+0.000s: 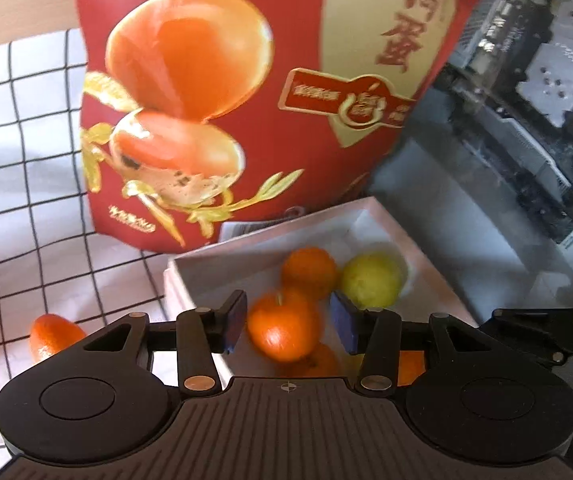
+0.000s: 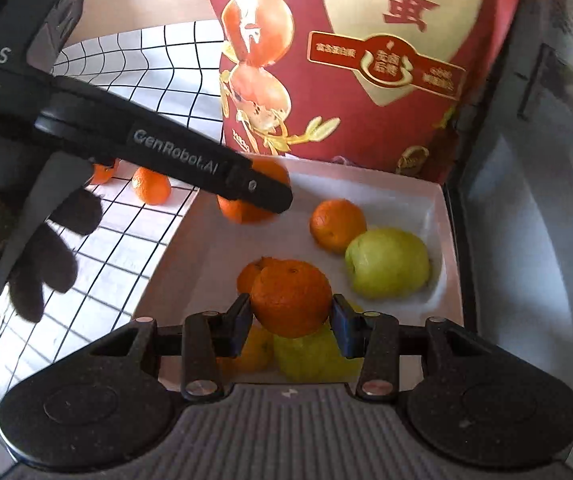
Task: Organize fruits
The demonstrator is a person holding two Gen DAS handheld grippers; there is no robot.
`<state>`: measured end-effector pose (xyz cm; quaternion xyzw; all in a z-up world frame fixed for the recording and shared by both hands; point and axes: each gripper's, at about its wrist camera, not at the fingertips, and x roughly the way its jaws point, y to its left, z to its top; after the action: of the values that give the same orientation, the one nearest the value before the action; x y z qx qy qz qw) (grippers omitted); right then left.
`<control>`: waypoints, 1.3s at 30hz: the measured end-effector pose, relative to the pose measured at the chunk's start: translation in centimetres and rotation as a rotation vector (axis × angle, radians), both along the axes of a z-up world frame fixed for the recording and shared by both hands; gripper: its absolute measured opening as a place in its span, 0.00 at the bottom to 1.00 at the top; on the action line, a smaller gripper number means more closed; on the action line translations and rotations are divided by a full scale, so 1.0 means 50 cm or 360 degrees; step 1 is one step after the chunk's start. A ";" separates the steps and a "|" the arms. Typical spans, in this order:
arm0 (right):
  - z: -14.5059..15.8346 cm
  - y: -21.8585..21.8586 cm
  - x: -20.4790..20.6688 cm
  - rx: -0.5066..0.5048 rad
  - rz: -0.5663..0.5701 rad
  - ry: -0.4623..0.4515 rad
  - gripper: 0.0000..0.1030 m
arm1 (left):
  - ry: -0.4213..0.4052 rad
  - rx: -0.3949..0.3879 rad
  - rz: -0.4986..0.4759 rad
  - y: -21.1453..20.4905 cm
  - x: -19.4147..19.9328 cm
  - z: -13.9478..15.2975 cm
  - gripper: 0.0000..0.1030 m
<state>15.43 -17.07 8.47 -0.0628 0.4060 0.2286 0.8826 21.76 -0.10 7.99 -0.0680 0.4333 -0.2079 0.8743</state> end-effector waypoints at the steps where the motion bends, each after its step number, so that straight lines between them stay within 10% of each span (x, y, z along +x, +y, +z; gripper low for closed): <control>1: 0.001 0.006 0.005 0.0002 -0.0003 0.0004 0.41 | -0.0019 -0.0024 0.0014 0.007 0.000 0.004 0.49; 12: 0.070 0.023 -0.017 0.0030 -0.0063 -0.0196 0.64 | -0.0574 0.0094 0.0459 0.238 -0.210 0.066 0.49; 17: 0.137 0.075 -0.056 0.0188 -0.0143 -0.0547 0.87 | -0.0533 0.0188 0.0793 0.384 -0.281 0.009 0.49; 23: 0.129 0.252 0.007 0.0270 0.0137 -0.0229 0.89 | -0.0438 0.0043 0.1002 0.527 -0.327 -0.082 0.49; 32: 0.032 0.541 0.095 -0.0006 0.0291 -0.0132 0.89 | -0.0508 0.0100 0.0925 0.525 -0.362 -0.086 0.49; 39: -0.014 0.606 0.146 -0.0015 0.0349 -0.0139 0.90 | -0.0550 0.0173 0.0749 0.473 -0.373 -0.085 0.49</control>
<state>22.75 13.21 7.76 -0.1209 0.3589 0.3189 0.8688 3.11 23.57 3.75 -0.0832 0.2607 0.0154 0.9617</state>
